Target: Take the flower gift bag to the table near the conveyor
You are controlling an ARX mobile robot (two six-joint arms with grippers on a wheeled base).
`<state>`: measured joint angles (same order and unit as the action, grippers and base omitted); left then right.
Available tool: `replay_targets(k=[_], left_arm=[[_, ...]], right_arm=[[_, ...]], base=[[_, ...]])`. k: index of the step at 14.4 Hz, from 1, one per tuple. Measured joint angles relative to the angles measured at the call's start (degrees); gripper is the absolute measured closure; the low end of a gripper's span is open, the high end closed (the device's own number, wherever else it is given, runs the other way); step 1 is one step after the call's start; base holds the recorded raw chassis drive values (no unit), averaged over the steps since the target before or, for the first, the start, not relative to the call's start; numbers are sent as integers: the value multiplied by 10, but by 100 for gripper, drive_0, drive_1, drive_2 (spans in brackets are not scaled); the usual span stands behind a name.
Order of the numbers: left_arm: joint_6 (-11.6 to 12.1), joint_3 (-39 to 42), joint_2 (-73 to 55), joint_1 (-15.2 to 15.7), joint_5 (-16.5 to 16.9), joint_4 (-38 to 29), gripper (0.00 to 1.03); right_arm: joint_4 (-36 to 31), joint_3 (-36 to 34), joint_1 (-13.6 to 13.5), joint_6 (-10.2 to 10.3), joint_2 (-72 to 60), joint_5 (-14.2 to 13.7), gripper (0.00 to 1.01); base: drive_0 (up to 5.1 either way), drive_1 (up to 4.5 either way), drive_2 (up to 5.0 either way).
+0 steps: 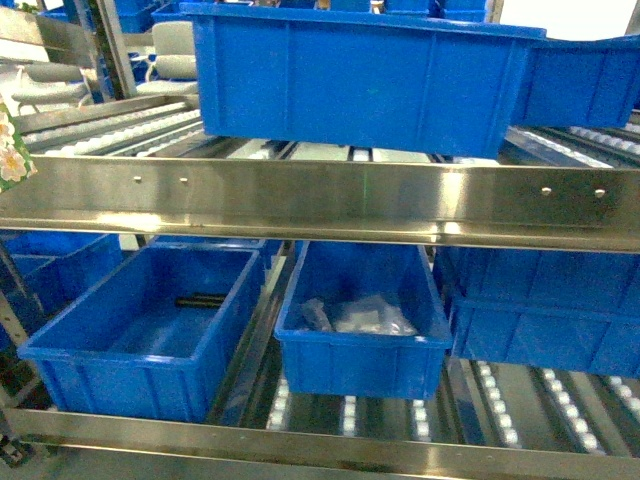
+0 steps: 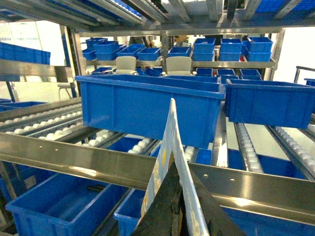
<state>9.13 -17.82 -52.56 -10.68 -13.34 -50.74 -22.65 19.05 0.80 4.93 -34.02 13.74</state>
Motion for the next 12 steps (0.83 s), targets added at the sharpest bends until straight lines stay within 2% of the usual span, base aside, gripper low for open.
replay_targets(k=[12], left_arm=[[0,0,0,0,0,1,101]], right_arm=[[0,0,0,0,0,0,99]], base=[[-482,264,264]])
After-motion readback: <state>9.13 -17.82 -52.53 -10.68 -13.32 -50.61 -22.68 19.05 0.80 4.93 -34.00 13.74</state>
